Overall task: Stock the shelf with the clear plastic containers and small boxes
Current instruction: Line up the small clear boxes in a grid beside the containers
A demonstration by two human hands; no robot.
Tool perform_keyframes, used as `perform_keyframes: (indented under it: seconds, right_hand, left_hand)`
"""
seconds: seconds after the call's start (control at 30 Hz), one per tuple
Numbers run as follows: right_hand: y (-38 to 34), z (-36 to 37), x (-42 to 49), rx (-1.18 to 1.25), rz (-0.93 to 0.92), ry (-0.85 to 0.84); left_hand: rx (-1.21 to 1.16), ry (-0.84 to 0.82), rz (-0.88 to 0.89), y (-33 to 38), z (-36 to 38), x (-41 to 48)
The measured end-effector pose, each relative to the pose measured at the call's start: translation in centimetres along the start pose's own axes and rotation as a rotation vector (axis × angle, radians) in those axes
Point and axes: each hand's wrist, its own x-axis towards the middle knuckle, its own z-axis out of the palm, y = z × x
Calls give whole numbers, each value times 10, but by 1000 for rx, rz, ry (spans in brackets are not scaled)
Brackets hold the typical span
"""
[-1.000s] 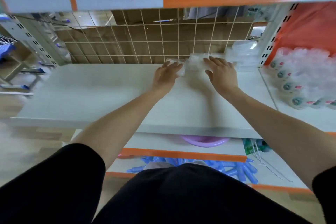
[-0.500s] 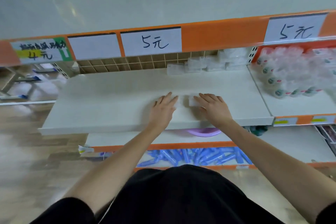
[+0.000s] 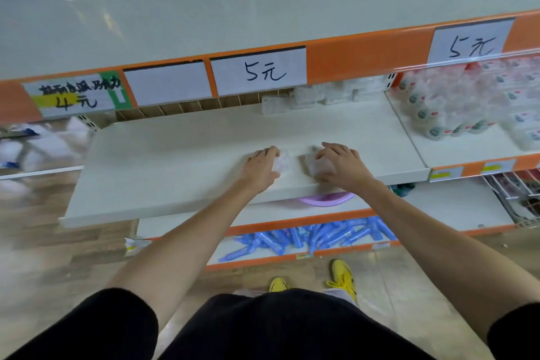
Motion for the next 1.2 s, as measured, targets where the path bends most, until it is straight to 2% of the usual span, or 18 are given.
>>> perform_keyframes:
  seconds: [0.07,0.2,0.43,0.93,1.2]
  right_hand:
    - [-1,-2,1,24,17,-27]
    - [-1,-12,-2,-10,4,23]
    - [29,-36,-33,69,-25,252]
    - [225,-146,-155,85,15,411]
    - [330,-194,-194,106,122,471]
  left_hand:
    - [-22,-22,-8,3,-2,1]
    - [-30,16,26,13,-1,-7]
    - [-37,102,71,69,-7,-11]
    - [-169,148,158,312,55,22]
    - [-223,116,256,426,78,64]
